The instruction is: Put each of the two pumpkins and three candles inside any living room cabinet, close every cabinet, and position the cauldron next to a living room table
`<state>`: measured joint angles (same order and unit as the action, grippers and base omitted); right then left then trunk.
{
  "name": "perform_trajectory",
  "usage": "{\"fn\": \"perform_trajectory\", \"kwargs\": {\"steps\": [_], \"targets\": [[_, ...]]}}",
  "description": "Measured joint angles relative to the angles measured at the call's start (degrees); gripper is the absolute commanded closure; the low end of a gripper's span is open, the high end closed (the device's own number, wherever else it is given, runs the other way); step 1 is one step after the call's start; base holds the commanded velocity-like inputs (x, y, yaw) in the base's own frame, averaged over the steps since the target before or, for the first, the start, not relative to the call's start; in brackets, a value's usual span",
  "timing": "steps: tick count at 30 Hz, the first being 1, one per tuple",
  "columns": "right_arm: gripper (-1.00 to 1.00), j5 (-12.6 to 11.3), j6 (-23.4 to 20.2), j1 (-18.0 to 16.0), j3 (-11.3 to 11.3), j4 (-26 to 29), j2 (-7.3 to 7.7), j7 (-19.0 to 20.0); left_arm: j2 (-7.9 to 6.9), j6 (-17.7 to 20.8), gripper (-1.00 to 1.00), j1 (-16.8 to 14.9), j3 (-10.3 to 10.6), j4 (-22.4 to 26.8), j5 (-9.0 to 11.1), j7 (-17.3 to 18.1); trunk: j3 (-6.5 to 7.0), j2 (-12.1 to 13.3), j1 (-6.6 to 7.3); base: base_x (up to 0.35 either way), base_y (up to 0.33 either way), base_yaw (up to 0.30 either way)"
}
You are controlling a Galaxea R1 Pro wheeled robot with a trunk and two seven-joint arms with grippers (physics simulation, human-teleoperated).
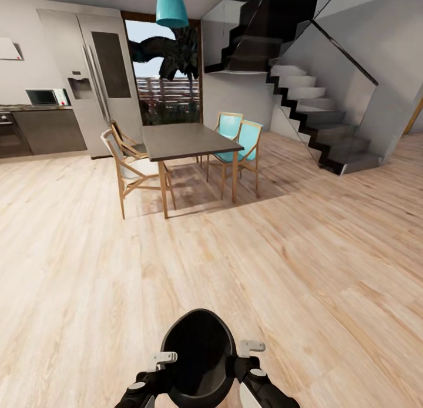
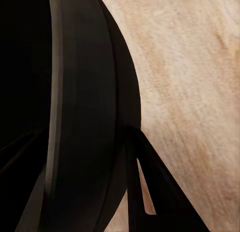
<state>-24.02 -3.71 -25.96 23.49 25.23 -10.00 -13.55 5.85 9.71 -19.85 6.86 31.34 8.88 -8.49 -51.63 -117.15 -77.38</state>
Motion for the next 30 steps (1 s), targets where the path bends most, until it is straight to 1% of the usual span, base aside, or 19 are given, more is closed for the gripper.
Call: {"fn": "perform_trajectory", "kwargs": {"steps": [5,26,30], "targets": [[1.0,0.0,0.0,0.01,-0.02,0.02,0.0,-0.02,0.01,-0.01,1.0,-0.01,0.0,0.0,-0.02,0.01,0.07,0.0,0.0,0.321,0.0,-0.092],[1.0,0.01,-0.01,0.01,-0.03,0.03,0.0,-0.02,0.01,-0.01,1.0,-0.01,0.01,-0.01,0.0,-0.01,1.28,0.0,0.0,0.324,0.0,-0.221],[1.0,0.01,0.0,0.01,-0.01,0.02,0.0,-0.01,0.0,-0.01,1.0,0.0,0.01,0.0,0.01,-0.01,1.35,0.0,0.0,0.325,0.0,-0.082]]}}
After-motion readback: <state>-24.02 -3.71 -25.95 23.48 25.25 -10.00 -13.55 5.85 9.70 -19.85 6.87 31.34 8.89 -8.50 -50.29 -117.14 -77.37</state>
